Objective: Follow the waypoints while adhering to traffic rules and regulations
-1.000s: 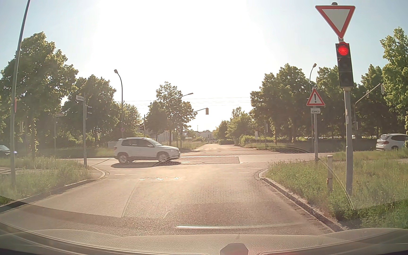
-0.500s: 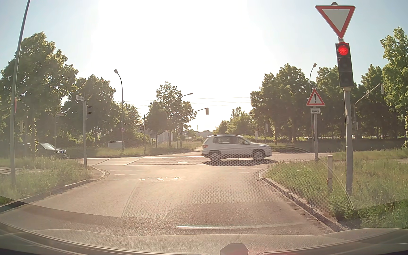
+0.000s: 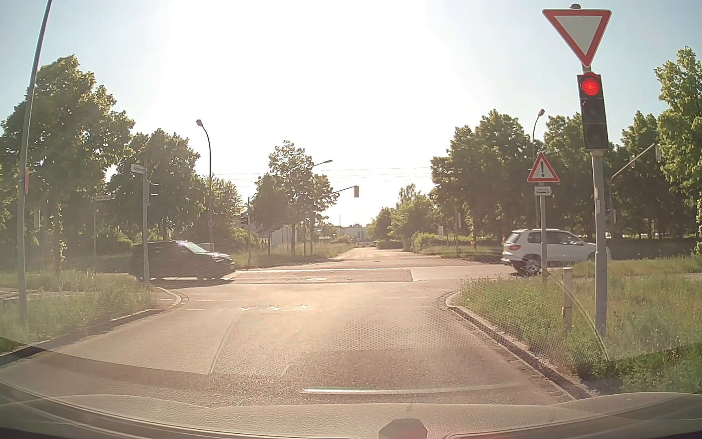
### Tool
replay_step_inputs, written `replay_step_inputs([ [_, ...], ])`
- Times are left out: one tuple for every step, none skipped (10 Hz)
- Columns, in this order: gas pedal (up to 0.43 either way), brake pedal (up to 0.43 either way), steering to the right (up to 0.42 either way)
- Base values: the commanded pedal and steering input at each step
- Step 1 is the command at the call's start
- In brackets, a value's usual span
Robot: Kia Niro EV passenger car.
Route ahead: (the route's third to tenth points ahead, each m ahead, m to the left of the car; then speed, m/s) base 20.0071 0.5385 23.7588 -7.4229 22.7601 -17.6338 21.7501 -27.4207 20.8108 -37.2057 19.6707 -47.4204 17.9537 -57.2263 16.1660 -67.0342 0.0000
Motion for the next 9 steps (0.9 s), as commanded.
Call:
replay_step_inputs([
  [0.000,0.280,-0.016],
  [0.000,0.280,-0.016],
  [0.000,0.280,-0.016],
  [0.000,0.280,-0.016],
  [0.000,0.280,-0.016],
  [0.000,0.280,-0.016],
  [0.000,0.280,-0.016],
  [0.000,0.280,-0.016],
  [0.000,0.280,-0.016],
])
